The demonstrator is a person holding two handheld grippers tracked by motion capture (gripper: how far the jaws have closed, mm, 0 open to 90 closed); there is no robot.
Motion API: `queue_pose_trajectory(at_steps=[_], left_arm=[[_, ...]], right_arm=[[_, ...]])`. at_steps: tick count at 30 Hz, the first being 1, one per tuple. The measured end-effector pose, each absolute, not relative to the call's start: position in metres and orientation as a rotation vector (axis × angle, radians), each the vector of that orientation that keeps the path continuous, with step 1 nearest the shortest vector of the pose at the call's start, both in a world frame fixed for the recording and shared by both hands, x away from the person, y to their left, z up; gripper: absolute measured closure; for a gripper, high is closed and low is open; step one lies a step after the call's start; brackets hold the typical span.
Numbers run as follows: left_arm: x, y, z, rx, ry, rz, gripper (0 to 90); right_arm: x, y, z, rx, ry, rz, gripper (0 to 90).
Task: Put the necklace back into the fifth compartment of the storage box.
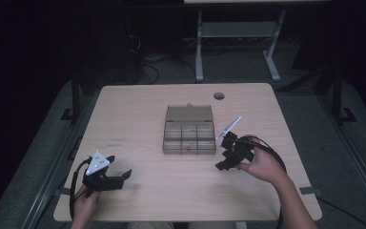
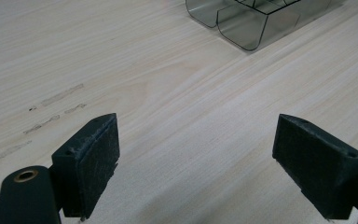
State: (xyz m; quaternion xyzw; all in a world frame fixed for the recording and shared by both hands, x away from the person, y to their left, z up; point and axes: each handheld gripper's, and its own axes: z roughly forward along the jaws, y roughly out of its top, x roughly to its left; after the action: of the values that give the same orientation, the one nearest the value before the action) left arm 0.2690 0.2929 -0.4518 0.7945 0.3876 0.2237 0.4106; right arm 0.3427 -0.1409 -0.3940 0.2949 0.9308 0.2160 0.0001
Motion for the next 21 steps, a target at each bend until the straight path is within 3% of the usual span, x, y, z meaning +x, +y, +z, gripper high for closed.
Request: queue_pose_trajectory(at_steps=[21], left_arm=[[0.269, 0.292, -0.453, 2.009, 0.966, 0.568, 14.3]], right_arm=[[0.314, -0.159, -0.408, 0.936, 2.911, 0.658, 41.2]])
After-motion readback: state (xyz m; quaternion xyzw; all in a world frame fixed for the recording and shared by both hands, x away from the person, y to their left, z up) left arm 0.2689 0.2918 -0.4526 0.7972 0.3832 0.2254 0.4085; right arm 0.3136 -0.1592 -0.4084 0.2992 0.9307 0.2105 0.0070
